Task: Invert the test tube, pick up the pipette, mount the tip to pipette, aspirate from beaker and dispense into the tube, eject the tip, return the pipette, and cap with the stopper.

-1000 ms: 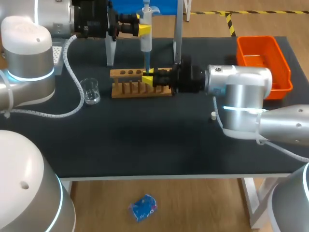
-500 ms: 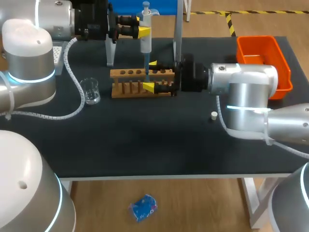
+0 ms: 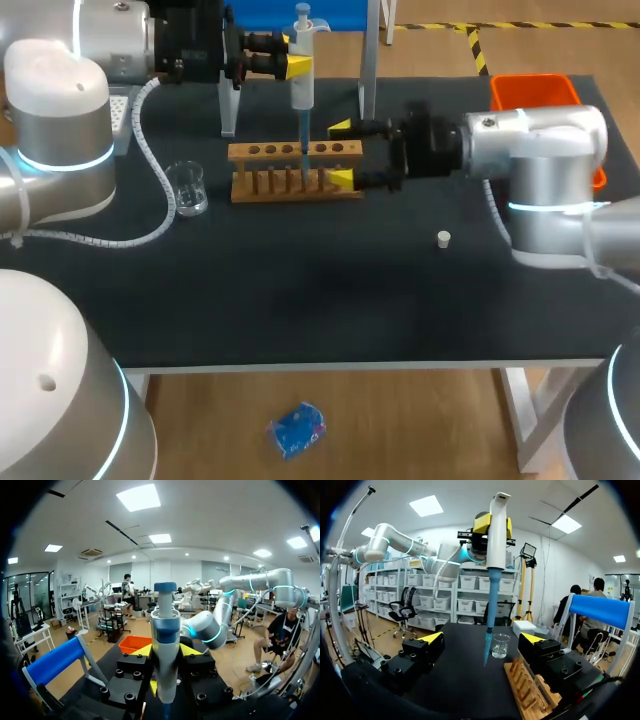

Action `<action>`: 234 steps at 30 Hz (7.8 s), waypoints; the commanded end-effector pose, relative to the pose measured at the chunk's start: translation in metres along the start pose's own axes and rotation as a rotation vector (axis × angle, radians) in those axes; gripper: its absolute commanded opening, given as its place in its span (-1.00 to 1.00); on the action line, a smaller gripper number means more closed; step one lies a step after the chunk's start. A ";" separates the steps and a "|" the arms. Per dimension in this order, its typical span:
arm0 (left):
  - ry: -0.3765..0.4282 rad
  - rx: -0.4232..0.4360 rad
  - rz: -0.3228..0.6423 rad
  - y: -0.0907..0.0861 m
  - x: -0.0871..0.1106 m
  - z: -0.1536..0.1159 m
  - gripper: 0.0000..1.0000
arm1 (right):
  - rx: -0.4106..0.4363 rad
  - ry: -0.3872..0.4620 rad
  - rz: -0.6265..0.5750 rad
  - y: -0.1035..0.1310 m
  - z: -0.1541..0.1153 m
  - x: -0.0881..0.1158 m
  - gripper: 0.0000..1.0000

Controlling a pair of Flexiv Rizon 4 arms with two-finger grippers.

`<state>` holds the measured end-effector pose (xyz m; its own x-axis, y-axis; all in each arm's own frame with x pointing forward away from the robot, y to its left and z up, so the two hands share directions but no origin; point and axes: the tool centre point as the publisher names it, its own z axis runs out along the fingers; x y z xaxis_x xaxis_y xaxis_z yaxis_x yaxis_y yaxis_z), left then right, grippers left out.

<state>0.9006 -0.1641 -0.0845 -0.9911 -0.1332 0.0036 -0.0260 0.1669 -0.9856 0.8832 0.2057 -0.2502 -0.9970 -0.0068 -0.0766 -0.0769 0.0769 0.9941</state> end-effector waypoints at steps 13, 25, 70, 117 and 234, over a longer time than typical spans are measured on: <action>0.002 0.000 0.000 0.000 0.000 -0.001 -1.00 | -0.013 0.042 -0.023 -0.005 -0.013 0.010 1.00; -0.107 -0.007 0.079 -0.006 -0.012 -0.045 -1.00 | -0.013 0.042 -0.023 -0.005 -0.013 0.010 1.00; -0.038 -0.074 0.172 0.052 -0.068 -0.164 -1.00 | -0.013 0.042 -0.023 -0.005 -0.013 0.010 1.00; 0.035 -0.052 0.138 0.103 -0.081 -0.170 -1.00 | 0.039 0.032 -0.006 -0.010 -0.006 0.014 1.00; 0.020 -0.059 0.127 0.134 -0.078 -0.165 -1.00 | 0.245 -0.021 0.024 -0.098 0.161 -0.003 1.00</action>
<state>0.9526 0.0292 -0.1869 -0.9895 -0.0870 -0.1155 0.0915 0.2424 -0.9659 0.8942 0.3585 -0.3588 -0.9983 0.0173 -0.0561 -0.0477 0.3177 0.9470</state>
